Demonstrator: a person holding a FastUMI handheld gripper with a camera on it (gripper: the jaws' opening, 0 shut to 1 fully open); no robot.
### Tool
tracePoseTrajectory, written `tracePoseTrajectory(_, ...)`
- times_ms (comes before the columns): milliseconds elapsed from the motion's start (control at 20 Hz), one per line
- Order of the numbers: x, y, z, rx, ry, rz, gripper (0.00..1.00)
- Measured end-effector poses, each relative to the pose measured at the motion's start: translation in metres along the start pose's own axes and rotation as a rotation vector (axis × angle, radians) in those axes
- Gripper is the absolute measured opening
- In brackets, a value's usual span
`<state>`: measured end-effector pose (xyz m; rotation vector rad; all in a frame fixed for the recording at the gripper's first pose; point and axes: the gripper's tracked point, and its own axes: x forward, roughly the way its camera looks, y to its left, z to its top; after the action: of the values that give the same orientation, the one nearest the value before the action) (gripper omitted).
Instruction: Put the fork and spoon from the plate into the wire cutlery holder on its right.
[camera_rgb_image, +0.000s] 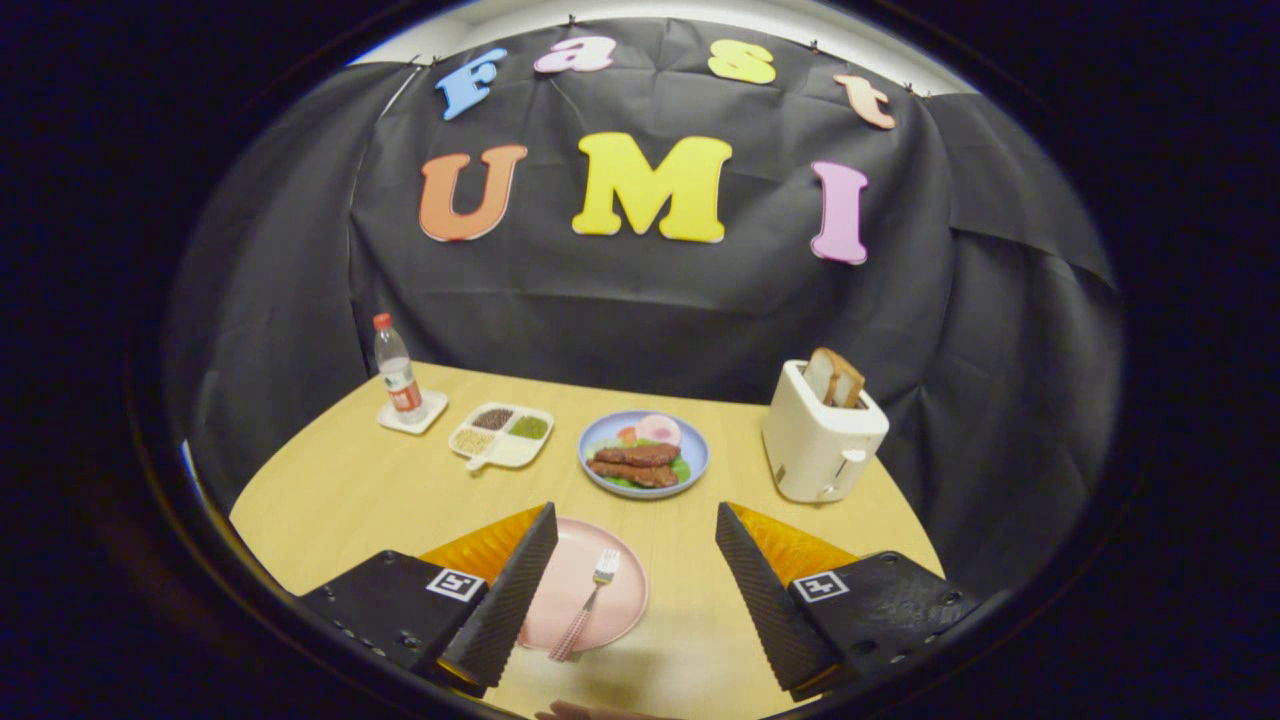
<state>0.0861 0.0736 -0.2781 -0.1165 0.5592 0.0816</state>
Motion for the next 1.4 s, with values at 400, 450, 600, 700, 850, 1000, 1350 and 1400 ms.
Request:
tracePoseTrajectory(400,0.048,0.026,-0.090,0.049,0.240,-0.014,0.92)
tracePoseTrajectory(450,0.050,0.028,-0.097,0.048,0.252,-0.009,0.87)
tracePoseTrajectory(600,0.059,0.039,-0.111,0.024,0.285,0.019,0.81)
tracePoseTrajectory(700,0.062,0.043,-0.125,0.027,0.331,0.015,0.65)
tracePoseTrajectory(850,0.070,0.050,-0.144,0.068,0.403,0.004,0.54)
tracePoseTrajectory(1000,0.076,0.048,-0.154,0.108,0.454,-0.038,0.47)
tracePoseTrajectory(1350,0.082,0.048,-0.165,0.172,0.546,-0.079,0.09)
tracePoseTrajectory(1400,0.081,0.047,-0.164,0.162,0.553,-0.080,0.10)
